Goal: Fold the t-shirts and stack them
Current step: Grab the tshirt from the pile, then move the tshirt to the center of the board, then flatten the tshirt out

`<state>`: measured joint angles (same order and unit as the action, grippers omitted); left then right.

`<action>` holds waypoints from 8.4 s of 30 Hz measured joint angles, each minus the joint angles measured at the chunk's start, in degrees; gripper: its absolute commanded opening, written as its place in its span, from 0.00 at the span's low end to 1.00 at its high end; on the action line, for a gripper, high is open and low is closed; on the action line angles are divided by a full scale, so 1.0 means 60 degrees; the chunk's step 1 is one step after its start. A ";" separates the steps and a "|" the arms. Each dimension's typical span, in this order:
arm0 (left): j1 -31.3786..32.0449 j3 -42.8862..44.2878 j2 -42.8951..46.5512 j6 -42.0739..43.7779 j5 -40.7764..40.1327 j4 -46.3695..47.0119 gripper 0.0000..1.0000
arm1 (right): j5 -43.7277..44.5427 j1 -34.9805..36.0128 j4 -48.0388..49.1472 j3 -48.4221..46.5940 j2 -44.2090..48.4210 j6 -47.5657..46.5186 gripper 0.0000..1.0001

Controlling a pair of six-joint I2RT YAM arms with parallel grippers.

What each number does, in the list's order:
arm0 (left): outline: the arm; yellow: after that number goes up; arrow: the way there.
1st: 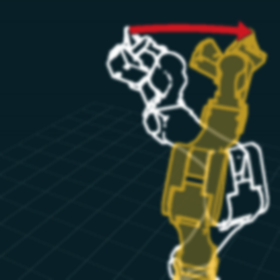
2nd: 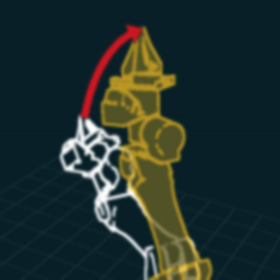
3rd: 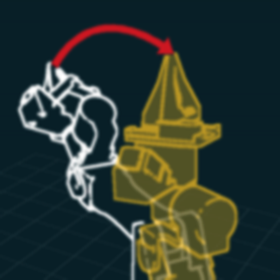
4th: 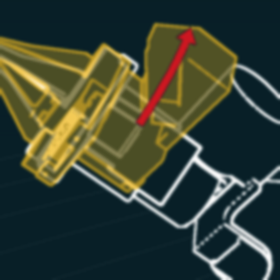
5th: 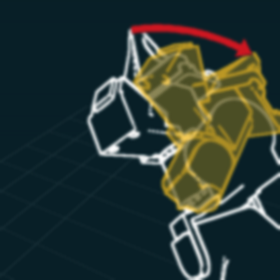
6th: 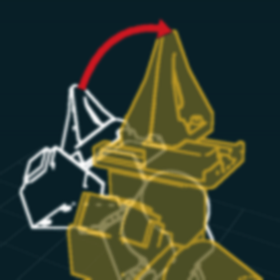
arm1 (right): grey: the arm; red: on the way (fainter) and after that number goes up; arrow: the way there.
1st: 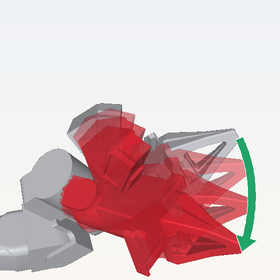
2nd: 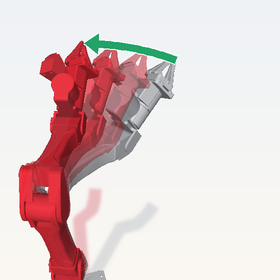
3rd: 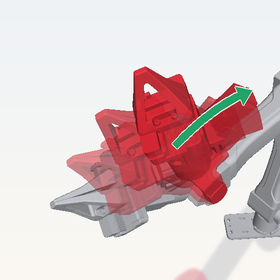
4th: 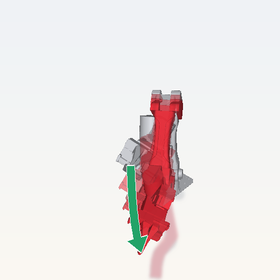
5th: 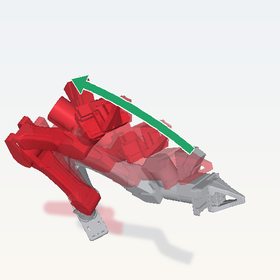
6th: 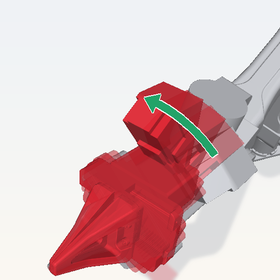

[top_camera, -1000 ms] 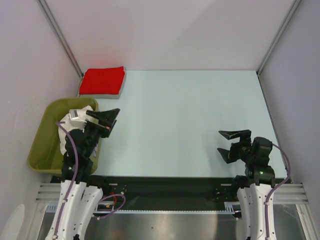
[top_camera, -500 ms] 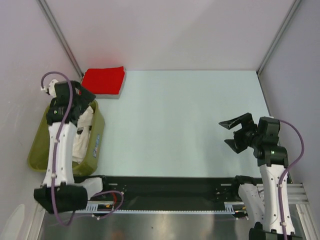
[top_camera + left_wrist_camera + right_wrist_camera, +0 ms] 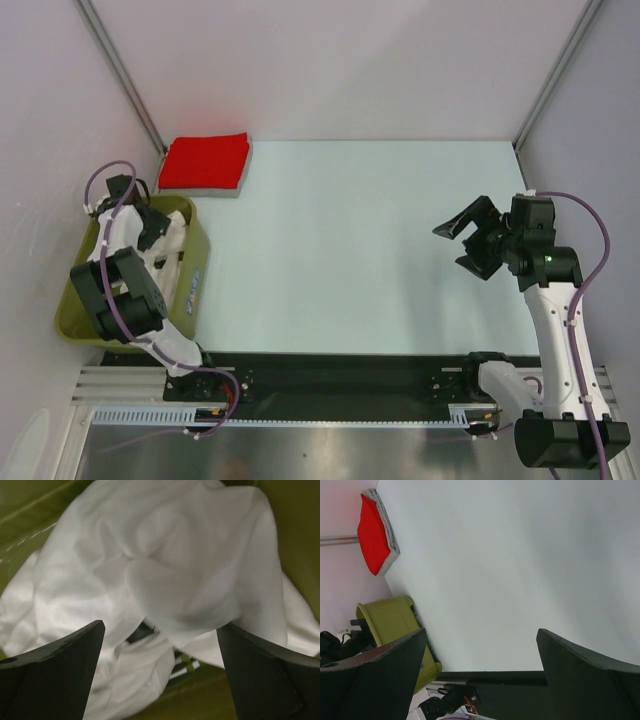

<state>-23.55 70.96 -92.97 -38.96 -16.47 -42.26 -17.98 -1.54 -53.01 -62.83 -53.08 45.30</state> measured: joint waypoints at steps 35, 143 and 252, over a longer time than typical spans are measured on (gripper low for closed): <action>0.2229 0.6907 0.5038 -0.0251 0.3428 0.3038 0.00 | -0.0466 0.1730 0.1290 0.0951 0.0528 0.0707 1.00; 0.8783 0.6659 0.2962 0.2397 0.4025 0.0612 0.00 | 0.5770 0.2022 0.0062 -0.3971 0.1424 -0.4175 0.00; 0.5774 0.1774 -0.0718 0.1577 0.1315 0.1661 0.72 | 0.5311 0.1916 0.4685 -1.1952 -1.3049 -0.5053 0.93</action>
<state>11.09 81.60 -97.27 -29.50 -8.58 -32.29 13.89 9.96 -24.91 -134.54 -131.37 14.98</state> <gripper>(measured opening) 0.741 0.863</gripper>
